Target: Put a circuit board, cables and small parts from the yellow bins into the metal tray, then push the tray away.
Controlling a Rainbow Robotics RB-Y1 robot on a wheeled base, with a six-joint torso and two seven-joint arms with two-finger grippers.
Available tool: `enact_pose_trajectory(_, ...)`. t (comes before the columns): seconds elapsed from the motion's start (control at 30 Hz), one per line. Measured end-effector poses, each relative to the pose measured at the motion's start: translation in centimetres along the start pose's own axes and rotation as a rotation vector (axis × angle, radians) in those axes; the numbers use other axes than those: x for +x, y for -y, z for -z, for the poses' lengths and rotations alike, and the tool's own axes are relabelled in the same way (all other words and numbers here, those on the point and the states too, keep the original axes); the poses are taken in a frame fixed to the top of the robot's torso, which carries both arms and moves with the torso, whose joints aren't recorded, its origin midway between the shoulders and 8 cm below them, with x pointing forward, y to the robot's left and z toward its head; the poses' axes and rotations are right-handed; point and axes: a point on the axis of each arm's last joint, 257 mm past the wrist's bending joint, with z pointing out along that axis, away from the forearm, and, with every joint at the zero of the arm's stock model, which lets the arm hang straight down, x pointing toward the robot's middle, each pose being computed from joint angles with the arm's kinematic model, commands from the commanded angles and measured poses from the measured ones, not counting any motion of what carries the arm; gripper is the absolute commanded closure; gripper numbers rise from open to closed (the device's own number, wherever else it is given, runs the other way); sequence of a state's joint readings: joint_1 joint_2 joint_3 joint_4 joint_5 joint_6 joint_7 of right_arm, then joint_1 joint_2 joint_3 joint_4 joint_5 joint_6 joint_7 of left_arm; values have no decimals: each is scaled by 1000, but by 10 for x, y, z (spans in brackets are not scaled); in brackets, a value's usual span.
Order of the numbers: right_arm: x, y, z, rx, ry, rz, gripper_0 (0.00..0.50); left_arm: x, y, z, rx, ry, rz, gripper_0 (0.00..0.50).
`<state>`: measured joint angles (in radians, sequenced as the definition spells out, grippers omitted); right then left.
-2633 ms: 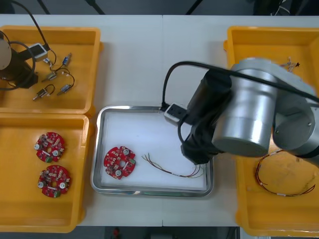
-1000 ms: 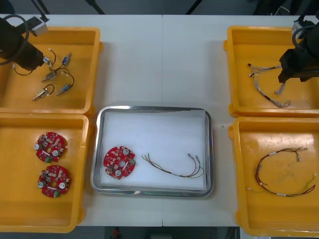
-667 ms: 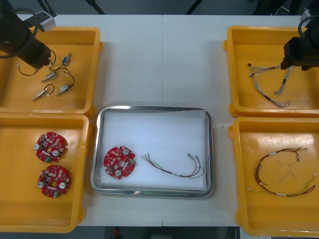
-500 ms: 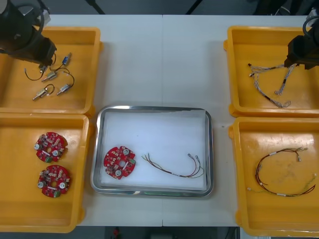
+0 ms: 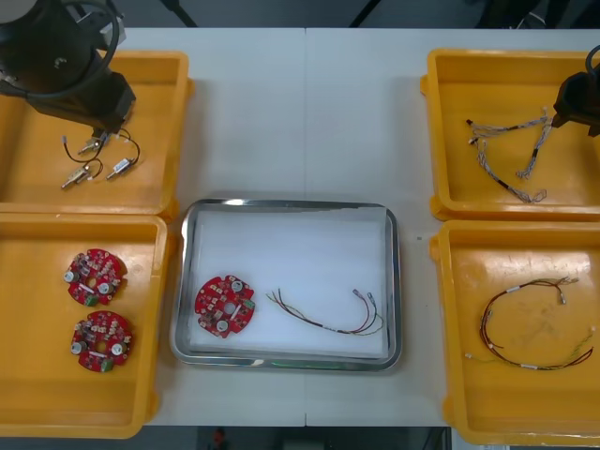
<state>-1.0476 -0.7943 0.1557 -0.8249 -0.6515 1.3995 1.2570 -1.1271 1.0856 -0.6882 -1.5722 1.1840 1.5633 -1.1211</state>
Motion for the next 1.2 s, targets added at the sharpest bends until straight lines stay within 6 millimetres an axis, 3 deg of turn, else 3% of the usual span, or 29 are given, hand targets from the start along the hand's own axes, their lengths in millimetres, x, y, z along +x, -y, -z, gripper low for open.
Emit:
enact_pose_trajectory(0.1, -2, -2, -10, -8, 12, -24, 0, 7, 15, 5, -10, 8, 64, 500)
enact_pose_trajectory(0.37, 2, -8, -34, -17, 30, -87, 0, 30, 43, 1, -20, 42, 455, 500)
enact_pose_trajectory(0.67, 12, -12, -57, -29, 27, -116, 0, 43, 57, -13, -35, 47, 414, 500)
enact_pose_trajectory(0.97, 25, -13, -72, -30, 7, -134, 0, 42, 91, -30, -24, 66, 377, 500)
enact_pose_trajectory(1.2, 28, -20, -74, -38, 4, -129, 0, 61, 118, -57, -49, 53, 509, 500)
